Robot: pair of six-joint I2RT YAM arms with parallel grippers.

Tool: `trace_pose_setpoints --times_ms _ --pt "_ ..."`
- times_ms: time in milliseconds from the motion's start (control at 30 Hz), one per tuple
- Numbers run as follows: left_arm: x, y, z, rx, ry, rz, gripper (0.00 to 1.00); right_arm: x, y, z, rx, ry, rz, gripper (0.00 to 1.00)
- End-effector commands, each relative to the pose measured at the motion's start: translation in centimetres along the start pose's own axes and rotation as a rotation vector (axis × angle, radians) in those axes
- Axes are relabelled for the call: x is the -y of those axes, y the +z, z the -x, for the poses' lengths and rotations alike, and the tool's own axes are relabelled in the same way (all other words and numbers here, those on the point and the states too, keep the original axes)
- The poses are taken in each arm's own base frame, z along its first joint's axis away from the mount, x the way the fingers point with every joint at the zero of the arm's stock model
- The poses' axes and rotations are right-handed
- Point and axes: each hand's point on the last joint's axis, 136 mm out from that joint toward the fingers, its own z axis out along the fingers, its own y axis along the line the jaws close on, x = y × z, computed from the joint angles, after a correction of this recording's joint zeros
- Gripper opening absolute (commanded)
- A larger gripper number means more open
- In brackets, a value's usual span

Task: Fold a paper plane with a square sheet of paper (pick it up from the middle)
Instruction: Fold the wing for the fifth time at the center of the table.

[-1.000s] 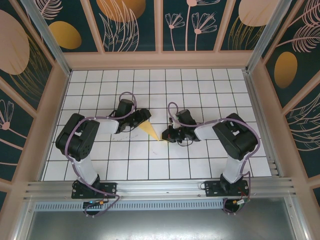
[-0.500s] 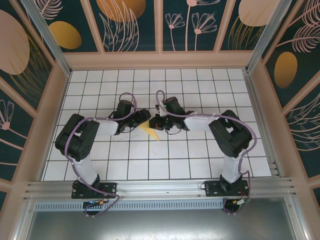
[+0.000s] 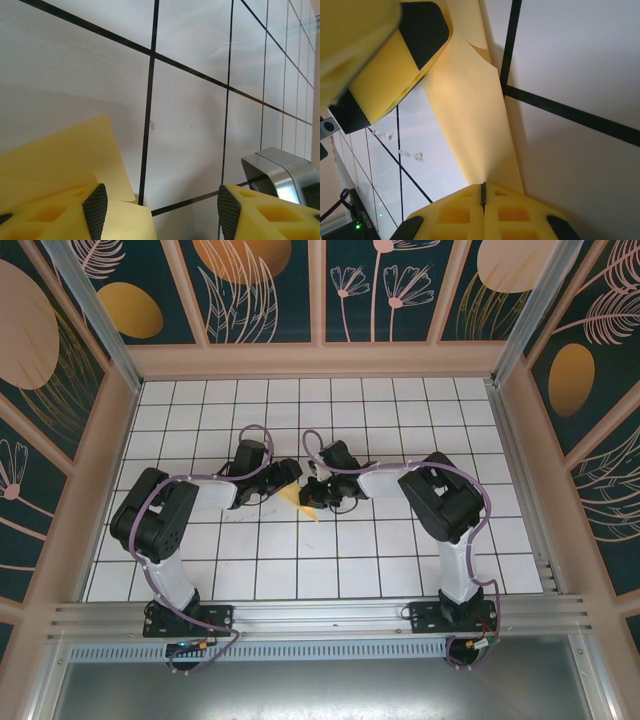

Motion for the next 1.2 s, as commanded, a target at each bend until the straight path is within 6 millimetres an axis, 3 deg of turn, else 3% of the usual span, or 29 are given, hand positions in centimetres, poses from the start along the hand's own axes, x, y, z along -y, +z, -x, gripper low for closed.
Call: trace_pose_setpoints --times_ms 0,233,533,900,1167 --pt "-5.4 -0.8 -1.1 -0.013 -0.013 0.223 0.64 5.7 0.9 -5.5 -0.146 0.073 -0.207 0.0" --pt "-5.0 -0.9 -0.2 0.007 0.028 0.178 0.65 7.4 0.8 -6.2 -0.161 0.074 -0.282 0.0" --pt "-7.5 -2.8 1.2 0.057 -0.053 0.118 0.68 7.3 0.7 -6.1 -0.159 0.068 -0.286 0.0" --pt "-11.1 -5.3 3.1 0.121 -0.122 0.214 0.69 6.3 1.1 -6.1 -0.166 0.042 -0.268 0.0" --pt "-7.1 -8.5 5.8 0.217 -0.083 0.153 0.7 5.4 1.6 -5.9 -0.165 0.027 -0.241 0.0"
